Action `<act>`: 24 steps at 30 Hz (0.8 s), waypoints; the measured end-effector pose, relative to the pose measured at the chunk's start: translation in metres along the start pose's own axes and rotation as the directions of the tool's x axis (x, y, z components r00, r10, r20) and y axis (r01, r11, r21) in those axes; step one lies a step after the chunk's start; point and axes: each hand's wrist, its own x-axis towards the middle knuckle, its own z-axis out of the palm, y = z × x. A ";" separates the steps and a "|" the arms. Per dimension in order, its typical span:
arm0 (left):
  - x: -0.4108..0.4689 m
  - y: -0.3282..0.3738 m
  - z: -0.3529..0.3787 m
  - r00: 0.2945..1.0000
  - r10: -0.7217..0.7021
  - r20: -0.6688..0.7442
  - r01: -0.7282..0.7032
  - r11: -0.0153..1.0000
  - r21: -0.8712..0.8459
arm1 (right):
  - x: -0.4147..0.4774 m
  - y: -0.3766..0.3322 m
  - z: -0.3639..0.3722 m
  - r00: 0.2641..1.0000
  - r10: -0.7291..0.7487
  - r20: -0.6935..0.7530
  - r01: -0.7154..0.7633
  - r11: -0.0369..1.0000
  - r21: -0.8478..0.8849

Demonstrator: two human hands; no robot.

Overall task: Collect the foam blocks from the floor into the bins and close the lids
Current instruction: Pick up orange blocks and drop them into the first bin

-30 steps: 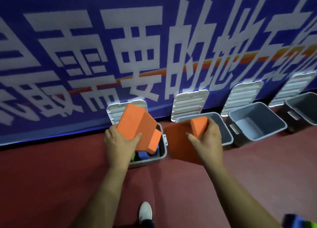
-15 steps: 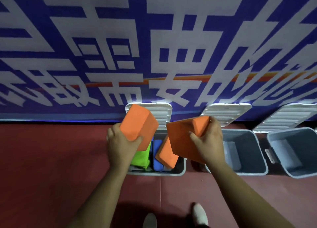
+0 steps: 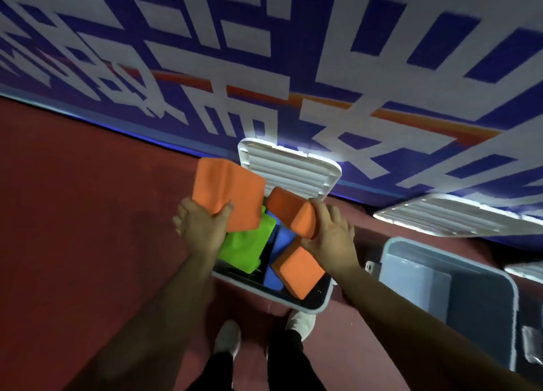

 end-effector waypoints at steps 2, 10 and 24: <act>0.017 -0.006 0.020 0.998 -0.059 -0.010 0.059 0.996 -0.062 | 0.019 0.009 0.033 0.996 -0.090 0.021 0.092 0.989 -0.120; 0.080 -0.060 0.106 0.959 -0.271 0.082 0.279 0.856 -0.436 | 0.049 0.031 0.183 0.917 -0.246 0.313 0.343 0.888 -0.308; 0.063 -0.145 0.155 0.717 -0.119 0.687 0.646 0.485 -0.589 | 0.093 0.028 0.182 0.742 0.486 0.462 -0.614 0.217 0.759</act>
